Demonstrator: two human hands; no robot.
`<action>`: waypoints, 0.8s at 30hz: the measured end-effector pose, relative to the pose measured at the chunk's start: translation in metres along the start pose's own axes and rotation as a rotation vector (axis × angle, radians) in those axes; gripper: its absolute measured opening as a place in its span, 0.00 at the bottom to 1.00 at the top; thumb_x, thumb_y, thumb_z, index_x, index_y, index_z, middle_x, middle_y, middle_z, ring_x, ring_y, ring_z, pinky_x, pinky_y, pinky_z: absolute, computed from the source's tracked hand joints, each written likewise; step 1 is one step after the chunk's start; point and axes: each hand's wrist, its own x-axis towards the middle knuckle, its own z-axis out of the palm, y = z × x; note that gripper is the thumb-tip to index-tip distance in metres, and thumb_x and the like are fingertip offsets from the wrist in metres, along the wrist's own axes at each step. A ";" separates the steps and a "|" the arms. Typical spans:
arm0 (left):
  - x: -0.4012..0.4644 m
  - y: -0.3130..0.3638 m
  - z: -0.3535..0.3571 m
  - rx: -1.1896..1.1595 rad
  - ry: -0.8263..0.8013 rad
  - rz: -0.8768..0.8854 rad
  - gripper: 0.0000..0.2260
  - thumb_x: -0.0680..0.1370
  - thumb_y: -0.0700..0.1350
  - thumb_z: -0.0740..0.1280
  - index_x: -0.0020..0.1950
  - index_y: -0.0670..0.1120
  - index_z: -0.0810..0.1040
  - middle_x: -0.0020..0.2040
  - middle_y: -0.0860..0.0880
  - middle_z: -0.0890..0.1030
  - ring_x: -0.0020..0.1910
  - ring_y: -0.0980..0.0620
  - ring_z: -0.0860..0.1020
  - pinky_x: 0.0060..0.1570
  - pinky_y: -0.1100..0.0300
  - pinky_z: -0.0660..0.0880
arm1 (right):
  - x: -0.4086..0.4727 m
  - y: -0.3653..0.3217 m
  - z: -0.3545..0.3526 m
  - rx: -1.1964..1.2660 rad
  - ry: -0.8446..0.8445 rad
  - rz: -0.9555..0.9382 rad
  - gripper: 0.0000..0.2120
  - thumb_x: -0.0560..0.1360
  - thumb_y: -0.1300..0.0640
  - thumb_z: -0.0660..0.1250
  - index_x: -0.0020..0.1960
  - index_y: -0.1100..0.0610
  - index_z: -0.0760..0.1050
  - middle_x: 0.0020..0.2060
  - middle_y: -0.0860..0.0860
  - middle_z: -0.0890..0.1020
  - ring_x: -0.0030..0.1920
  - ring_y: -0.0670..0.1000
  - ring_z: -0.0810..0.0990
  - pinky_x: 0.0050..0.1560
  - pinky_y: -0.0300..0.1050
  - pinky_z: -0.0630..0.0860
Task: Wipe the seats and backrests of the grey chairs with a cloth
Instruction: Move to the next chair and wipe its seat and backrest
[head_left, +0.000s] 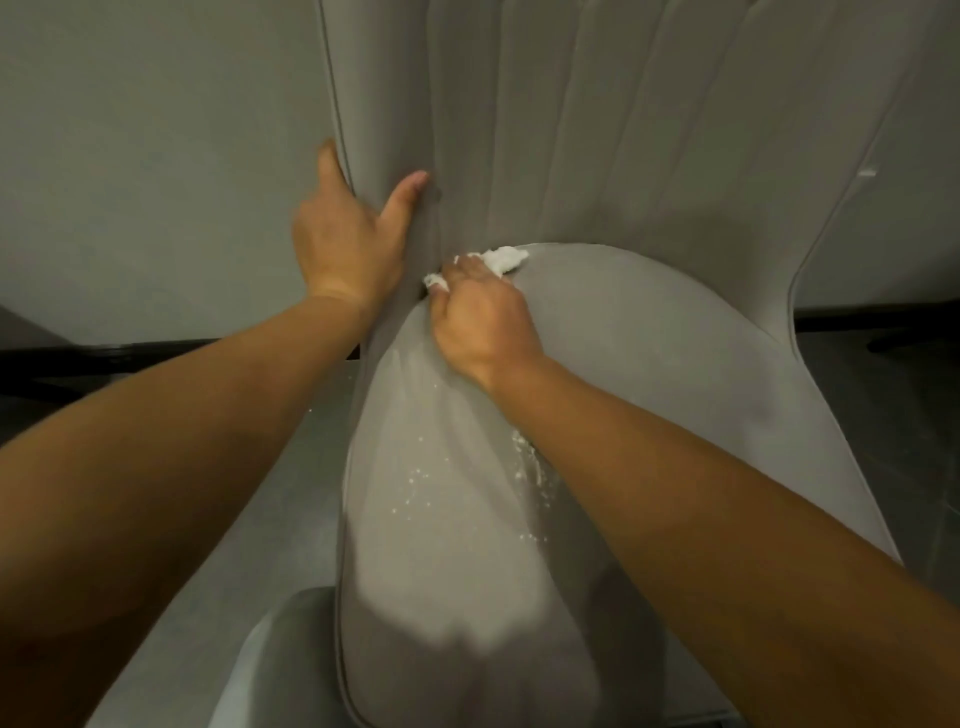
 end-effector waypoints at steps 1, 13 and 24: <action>0.000 0.000 0.000 -0.001 -0.005 0.002 0.39 0.70 0.70 0.65 0.69 0.41 0.69 0.57 0.45 0.81 0.56 0.45 0.78 0.55 0.52 0.74 | -0.008 -0.005 -0.001 -0.003 -0.025 -0.038 0.18 0.84 0.54 0.55 0.65 0.62 0.76 0.65 0.58 0.78 0.70 0.56 0.70 0.72 0.48 0.60; -0.001 -0.008 0.001 0.075 0.020 0.063 0.38 0.74 0.67 0.62 0.71 0.39 0.66 0.41 0.45 0.80 0.46 0.39 0.78 0.42 0.55 0.69 | -0.074 0.001 -0.015 -0.212 -0.324 -0.136 0.40 0.76 0.28 0.41 0.82 0.49 0.48 0.81 0.51 0.49 0.80 0.51 0.42 0.75 0.65 0.35; -0.004 -0.010 0.004 0.057 0.036 0.060 0.32 0.76 0.66 0.61 0.67 0.41 0.69 0.27 0.58 0.68 0.37 0.43 0.76 0.37 0.58 0.62 | 0.007 0.007 0.002 -0.064 -0.092 0.259 0.41 0.76 0.33 0.55 0.77 0.61 0.62 0.77 0.60 0.61 0.79 0.58 0.54 0.77 0.57 0.49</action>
